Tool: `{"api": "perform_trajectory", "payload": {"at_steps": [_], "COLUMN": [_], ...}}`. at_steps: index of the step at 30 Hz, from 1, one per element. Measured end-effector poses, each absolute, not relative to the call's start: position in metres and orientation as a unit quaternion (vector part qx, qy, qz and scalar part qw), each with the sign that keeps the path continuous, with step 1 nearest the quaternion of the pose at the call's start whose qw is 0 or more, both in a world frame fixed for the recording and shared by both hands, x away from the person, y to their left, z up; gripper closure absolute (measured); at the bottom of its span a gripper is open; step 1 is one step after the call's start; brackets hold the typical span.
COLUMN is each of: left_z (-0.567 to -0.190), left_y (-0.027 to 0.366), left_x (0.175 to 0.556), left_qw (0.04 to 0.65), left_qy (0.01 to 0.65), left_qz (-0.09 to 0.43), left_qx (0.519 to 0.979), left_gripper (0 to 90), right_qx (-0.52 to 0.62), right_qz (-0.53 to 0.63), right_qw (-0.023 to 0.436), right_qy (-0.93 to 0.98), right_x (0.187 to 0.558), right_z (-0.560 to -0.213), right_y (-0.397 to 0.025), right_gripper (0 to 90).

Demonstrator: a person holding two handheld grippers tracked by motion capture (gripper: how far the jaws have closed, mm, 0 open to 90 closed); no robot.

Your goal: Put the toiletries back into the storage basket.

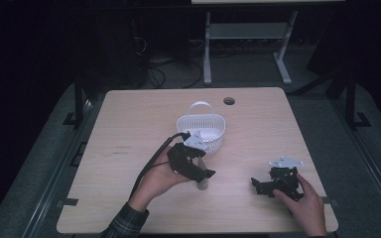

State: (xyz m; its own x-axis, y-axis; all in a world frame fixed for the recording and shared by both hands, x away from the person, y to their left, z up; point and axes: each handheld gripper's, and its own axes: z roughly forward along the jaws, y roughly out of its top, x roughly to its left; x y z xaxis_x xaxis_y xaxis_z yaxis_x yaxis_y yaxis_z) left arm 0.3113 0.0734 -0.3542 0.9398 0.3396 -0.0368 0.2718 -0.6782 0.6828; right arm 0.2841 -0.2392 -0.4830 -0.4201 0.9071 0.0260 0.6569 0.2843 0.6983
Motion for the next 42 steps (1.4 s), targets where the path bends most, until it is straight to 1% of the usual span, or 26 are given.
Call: {"api": "perform_trajectory", "payload": {"at_steps": [14, 42], "left_z": [-0.351, -0.333], "left_y": [0.080, 0.101], "left_x": [0.314, 0.320], "left_qw": [0.376, 0.377], "left_qy": [0.183, 0.197], "left_qz": [0.048, 0.066], "left_qx": [0.907, 0.902], "left_gripper": [29.7, 29.7], "right_qx": [0.503, 0.503], "right_qz": [0.324, 0.325], "right_qw": [0.193, 0.192], "right_qy": [0.778, 0.778], "right_x": [0.284, 0.284], "right_z": [-0.483, -0.483], "right_y": [-0.239, -0.239], "right_gripper": [0.0, 0.0]}}
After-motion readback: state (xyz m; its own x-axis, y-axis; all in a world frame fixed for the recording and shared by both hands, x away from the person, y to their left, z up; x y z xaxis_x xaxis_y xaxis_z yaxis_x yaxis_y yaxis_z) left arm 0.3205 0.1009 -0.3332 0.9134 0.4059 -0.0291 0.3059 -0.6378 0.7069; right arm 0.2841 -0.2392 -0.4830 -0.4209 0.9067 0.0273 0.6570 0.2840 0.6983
